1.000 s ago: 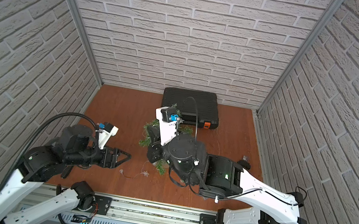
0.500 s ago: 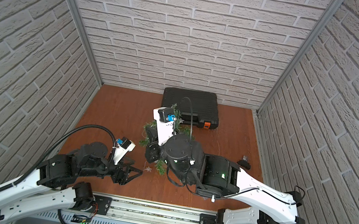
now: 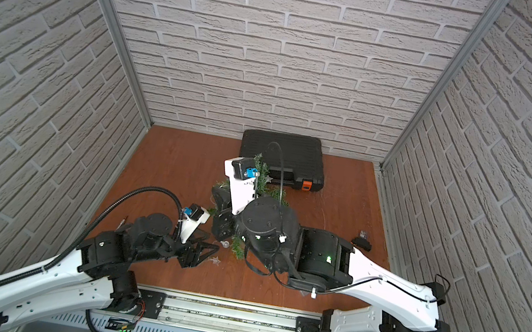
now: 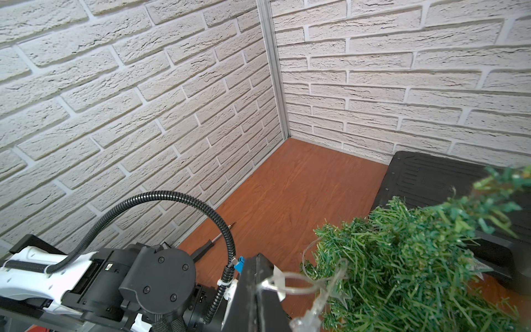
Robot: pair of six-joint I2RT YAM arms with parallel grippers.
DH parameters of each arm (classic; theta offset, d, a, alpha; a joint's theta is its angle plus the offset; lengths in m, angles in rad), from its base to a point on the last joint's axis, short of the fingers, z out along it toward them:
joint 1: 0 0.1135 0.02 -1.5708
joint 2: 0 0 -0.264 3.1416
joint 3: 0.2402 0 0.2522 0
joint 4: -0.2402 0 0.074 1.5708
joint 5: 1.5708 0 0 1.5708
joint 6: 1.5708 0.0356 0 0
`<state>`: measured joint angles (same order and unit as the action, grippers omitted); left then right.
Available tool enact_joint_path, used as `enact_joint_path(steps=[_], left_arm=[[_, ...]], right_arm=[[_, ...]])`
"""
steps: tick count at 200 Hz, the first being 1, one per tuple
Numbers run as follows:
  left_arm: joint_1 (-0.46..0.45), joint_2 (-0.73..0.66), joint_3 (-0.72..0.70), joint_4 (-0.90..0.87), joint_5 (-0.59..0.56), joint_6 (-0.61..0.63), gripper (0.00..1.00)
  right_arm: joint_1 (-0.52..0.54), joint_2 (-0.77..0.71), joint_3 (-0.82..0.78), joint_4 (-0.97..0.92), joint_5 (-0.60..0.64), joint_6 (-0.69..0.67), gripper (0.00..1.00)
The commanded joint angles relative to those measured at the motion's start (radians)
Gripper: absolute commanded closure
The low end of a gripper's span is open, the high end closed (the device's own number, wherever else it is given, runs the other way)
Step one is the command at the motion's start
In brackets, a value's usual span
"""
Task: Wrap string light around the christmas tree
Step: Wrap the light string around the Christmas tree.
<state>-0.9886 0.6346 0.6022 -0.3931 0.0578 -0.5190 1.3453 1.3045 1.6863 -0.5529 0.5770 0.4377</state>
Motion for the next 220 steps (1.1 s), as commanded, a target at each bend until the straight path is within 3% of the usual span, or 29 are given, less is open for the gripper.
enact_joint_path(steps=[1, 27, 67, 98, 124, 169, 220], left_arm=[[-0.004, -0.006, -0.022, 0.103, -0.023, -0.004, 0.53], [-0.005, 0.004, -0.020, 0.113, -0.010, -0.021, 0.65], [-0.006, -0.067, 0.025, 0.022, -0.078, -0.029, 1.00], [-0.008, -0.179, 0.073, -0.073, -0.101, -0.083, 1.00], [-0.007, -0.240, 0.106, -0.129, -0.035, -0.144, 1.00], [-0.007, -0.242, 0.201, -0.228, 0.086, -0.197, 1.00], [-0.007, -0.239, 0.233, -0.170, 0.168, -0.277, 1.00]], right_arm=[[-0.003, 0.007, 0.032, 0.027, -0.013, 0.010, 0.97], [-0.003, 0.011, 0.039, 0.030, -0.023, 0.010, 0.97], [-0.003, 0.019, 0.048, 0.030, -0.041, 0.021, 0.97], [-0.003, 0.020, 0.044, -0.004, -0.048, 0.053, 0.97], [-0.003, 0.015, 0.013, -0.051, -0.047, 0.110, 0.97], [-0.003, 0.005, -0.055, -0.136, -0.034, 0.218, 0.97], [-0.004, -0.001, -0.076, -0.281, 0.057, 0.278, 0.97]])
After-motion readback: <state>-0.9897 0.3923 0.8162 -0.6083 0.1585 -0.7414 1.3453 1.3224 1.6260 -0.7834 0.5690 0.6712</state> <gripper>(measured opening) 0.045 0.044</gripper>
